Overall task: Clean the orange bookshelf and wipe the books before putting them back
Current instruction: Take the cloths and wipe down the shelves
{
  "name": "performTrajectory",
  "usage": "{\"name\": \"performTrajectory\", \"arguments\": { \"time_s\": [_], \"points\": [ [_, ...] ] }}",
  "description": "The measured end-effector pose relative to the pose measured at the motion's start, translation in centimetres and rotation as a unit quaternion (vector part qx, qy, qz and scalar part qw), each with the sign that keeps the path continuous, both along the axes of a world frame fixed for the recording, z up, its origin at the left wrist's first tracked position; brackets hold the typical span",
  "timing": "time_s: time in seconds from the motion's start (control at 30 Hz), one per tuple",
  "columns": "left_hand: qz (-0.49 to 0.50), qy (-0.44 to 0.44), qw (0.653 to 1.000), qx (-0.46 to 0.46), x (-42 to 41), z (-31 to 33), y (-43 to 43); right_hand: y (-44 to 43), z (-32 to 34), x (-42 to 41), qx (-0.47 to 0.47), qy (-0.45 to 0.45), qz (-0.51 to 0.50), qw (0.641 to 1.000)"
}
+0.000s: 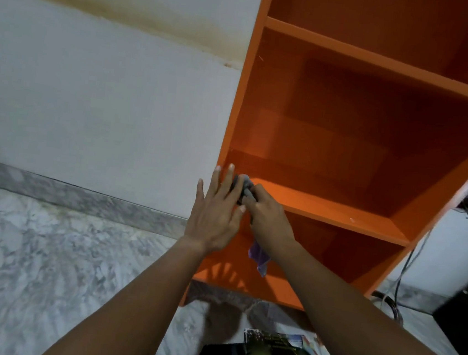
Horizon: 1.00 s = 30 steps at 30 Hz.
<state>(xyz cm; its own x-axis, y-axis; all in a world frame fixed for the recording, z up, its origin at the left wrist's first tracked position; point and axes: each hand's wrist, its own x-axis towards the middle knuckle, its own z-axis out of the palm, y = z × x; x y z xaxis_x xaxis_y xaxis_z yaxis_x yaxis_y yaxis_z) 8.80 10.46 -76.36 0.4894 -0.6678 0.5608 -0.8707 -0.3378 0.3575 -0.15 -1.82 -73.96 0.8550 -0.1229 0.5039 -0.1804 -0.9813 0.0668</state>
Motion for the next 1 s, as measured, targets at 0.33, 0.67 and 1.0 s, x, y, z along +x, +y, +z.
{"name": "performTrajectory", "arguments": {
  "time_s": [0.33,0.67,1.0],
  "points": [
    [-0.007,0.001,0.986,0.169,-4.7,0.9,-5.2,-8.9,0.6,-11.3,0.06,0.036,-0.181,0.981],
    [-0.013,0.021,0.984,0.179,-9.2,3.2,-13.3,-18.9,6.2,-14.7,0.211,-0.208,-0.269,0.916],
    [0.003,-0.017,0.987,0.158,-8.7,2.4,-16.1,-22.6,2.9,-13.8,0.192,0.026,-0.313,0.93]
  ]
}}
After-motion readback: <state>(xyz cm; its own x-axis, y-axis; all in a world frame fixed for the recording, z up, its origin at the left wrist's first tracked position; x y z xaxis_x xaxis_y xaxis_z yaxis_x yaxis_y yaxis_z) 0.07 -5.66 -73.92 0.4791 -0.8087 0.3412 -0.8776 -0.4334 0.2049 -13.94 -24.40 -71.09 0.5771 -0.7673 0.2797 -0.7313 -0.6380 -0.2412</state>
